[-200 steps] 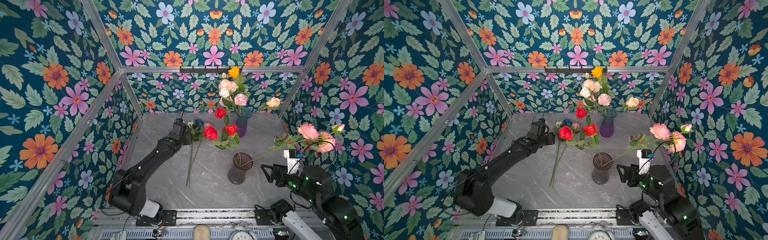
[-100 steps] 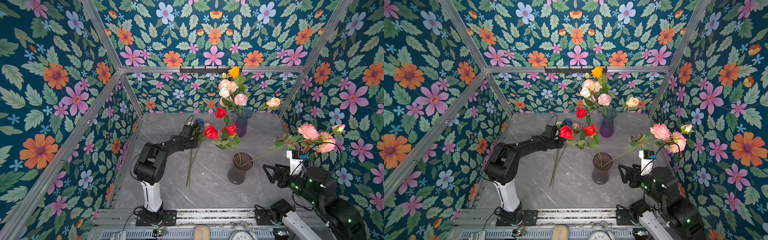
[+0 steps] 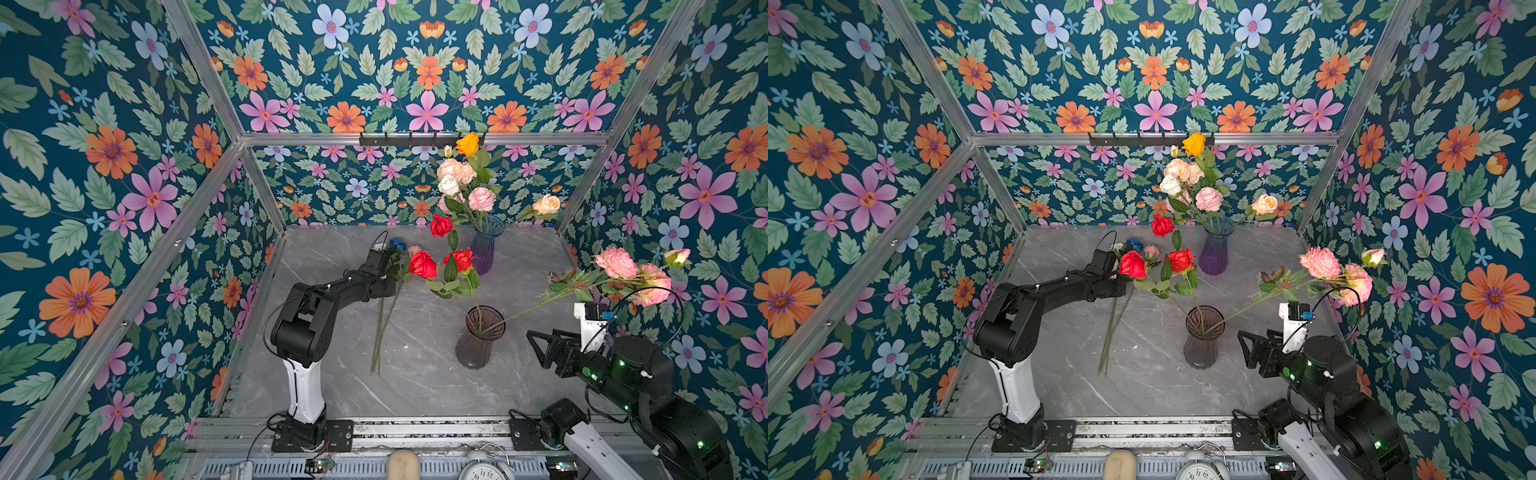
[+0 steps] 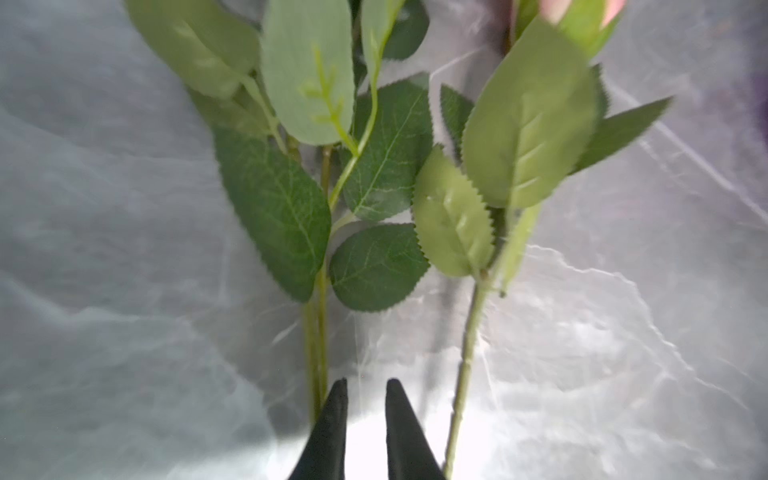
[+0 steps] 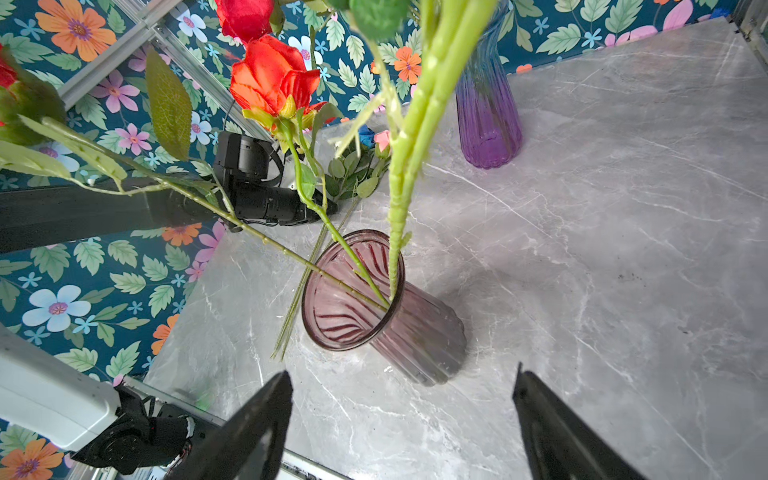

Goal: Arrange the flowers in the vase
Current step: 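Close the left gripper on the small rose bundle stems, then lift the small rose bundle upright with the left gripper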

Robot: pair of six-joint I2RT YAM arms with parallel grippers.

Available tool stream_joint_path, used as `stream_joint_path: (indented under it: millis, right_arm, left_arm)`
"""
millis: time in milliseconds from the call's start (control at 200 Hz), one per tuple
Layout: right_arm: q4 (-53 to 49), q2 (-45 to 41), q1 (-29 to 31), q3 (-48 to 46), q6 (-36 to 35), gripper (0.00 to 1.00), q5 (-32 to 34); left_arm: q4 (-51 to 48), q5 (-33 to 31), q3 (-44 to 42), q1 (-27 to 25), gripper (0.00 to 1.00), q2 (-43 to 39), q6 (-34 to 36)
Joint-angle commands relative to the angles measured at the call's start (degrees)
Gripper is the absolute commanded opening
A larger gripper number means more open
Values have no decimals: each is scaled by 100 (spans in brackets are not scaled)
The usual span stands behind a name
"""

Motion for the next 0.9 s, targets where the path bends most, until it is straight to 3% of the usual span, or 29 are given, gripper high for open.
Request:
stream_joint_path:
  millis: [0, 155, 580, 650, 800, 895]
  right_arm:
    - [75, -8, 1, -33, -52, 85, 79]
    - [190, 23, 4, -84, -21, 85, 15]
    - [58, -9, 5, -35, -38, 85, 83]
    - [58, -16, 6, -50, -38, 85, 93]
    - [94, -7, 1, -60, -38, 85, 92]
    - [104, 1, 1, -64, -47, 85, 98]
  left_arm:
    - [83, -182, -40, -27, 26, -290, 4]
    - [-310, -546, 144, -23, 28, -205, 127]
    - [-63, -340, 157, -10, 27, 573, 66]
    - [-30, -254, 171, -21, 22, 622, 107]
    - [-97, -270, 195, -19, 0, 693, 202]
    - [-159, -373, 146, -19, 0, 545, 262]
